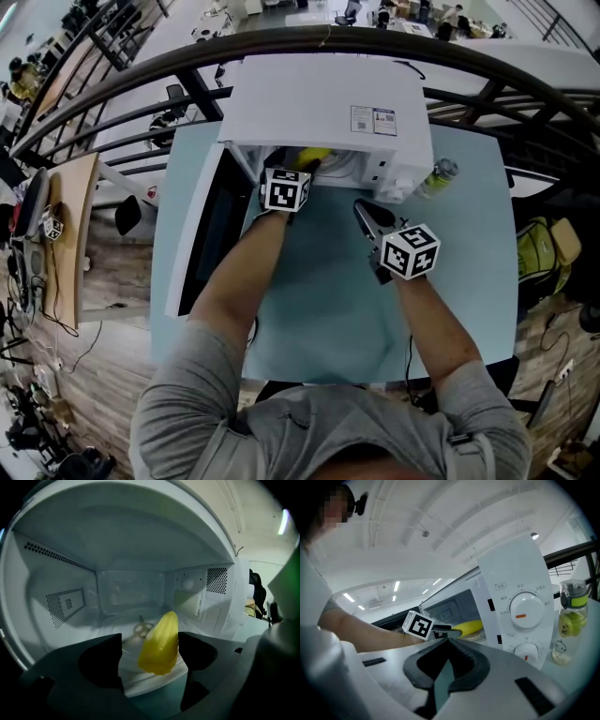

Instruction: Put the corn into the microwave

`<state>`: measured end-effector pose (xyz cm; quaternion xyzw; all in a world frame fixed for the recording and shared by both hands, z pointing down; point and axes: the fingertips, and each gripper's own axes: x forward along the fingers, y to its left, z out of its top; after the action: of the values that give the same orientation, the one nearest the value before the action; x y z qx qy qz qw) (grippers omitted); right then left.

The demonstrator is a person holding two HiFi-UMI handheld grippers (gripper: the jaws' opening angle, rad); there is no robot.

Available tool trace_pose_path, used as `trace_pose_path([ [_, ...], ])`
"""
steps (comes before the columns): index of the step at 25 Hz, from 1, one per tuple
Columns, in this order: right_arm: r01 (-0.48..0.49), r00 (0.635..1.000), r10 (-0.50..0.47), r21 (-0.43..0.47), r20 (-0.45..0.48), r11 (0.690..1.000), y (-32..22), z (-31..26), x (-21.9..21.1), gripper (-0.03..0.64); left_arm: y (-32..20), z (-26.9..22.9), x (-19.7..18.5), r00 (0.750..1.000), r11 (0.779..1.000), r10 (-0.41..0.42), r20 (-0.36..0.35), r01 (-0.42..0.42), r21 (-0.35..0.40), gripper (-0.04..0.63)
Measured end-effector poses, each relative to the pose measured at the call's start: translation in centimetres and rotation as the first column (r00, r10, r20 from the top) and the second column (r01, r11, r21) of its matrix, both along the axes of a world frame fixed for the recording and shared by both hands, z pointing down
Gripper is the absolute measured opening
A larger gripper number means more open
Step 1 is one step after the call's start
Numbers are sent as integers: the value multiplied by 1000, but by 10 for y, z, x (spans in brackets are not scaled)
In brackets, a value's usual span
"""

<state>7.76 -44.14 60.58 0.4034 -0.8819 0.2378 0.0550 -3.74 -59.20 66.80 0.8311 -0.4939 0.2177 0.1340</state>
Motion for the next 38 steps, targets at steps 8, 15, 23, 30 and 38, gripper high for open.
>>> trace_pose_path([
  [8, -14, 1000, 14, 3, -16, 1000, 6, -6, 4, 18, 7, -1, -3, 1000, 1000, 3, 21, -2, -18, 373],
  [15, -15, 1000, 15, 7, -15, 1000, 11, -14, 4, 18, 15, -5, -5, 1000, 1000, 3, 31, -2, -29, 373],
  [23, -22, 1000, 22, 12, -20, 1000, 17, -24, 6, 18, 31, -15, -6, 1000, 1000, 1, 4, -1, -28, 373],
  [30, -36, 999, 37, 9, -17, 999, 27, -41, 12, 18, 60, -35, -3, 997, 999, 6, -78, -9, -36, 373],
  [38, -35, 999, 36, 6, -39, 999, 41, -58, 22, 18, 103, -68, -8, 987, 999, 15, -159, -21, -38, 371],
])
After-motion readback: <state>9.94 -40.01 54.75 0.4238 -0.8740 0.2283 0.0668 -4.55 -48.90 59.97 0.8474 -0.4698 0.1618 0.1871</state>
